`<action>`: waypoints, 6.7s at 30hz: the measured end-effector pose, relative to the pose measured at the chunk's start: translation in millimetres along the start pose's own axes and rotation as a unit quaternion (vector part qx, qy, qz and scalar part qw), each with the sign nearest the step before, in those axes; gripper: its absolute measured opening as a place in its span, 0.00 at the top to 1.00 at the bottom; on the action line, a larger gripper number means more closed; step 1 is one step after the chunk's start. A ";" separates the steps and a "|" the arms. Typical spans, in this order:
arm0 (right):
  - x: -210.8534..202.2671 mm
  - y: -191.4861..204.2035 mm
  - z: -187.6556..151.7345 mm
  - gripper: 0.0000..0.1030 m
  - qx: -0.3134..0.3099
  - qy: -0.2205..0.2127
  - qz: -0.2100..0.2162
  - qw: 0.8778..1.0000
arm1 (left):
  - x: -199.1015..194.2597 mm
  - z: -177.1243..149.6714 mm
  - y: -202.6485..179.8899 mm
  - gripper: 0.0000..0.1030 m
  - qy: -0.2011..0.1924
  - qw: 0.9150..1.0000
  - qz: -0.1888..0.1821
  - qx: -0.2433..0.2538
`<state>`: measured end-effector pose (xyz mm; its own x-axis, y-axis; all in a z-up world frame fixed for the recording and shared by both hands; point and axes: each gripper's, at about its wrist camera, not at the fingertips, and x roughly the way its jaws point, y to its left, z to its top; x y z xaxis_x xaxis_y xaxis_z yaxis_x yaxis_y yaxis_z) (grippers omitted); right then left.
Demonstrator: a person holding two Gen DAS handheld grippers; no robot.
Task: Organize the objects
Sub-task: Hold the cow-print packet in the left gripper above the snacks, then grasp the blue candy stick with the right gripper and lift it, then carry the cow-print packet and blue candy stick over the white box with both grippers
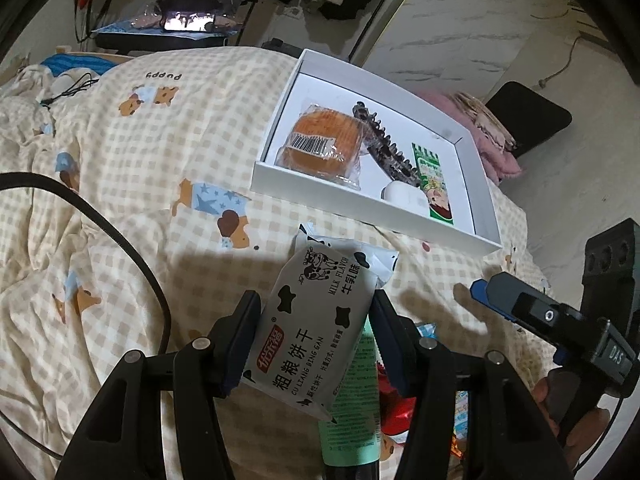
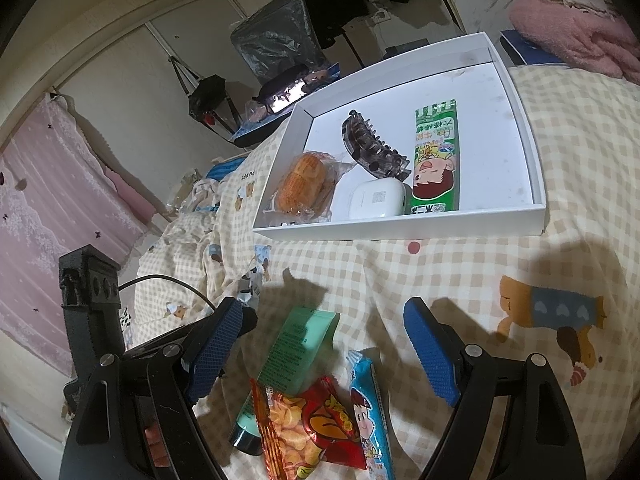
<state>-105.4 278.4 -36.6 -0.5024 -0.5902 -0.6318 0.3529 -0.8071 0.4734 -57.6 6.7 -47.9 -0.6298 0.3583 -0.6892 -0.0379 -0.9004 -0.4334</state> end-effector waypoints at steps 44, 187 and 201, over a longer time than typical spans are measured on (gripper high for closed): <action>-3.7 37.5 -47.1 0.63 -0.190 0.159 -0.148 0.957 | -2.8 -4.4 -1.1 0.42 -0.007 1.000 0.013 0.014; -7.1 38.4 47.0 0.70 -0.146 0.021 -0.006 0.989 | -40.5 24.2 -9.4 0.45 -0.072 0.997 -0.028 0.019; -56.1 30.2 114.3 0.70 -0.169 -0.180 -0.133 0.960 | -34.3 85.2 -35.1 0.45 -0.062 0.993 -0.098 0.002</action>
<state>-156.8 288.8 83.3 -0.8290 -0.3688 -0.4204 0.3798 -0.9231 0.0609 -100.7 5.0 40.4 -0.7002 0.4944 -0.5151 -0.1729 -0.8174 -0.5496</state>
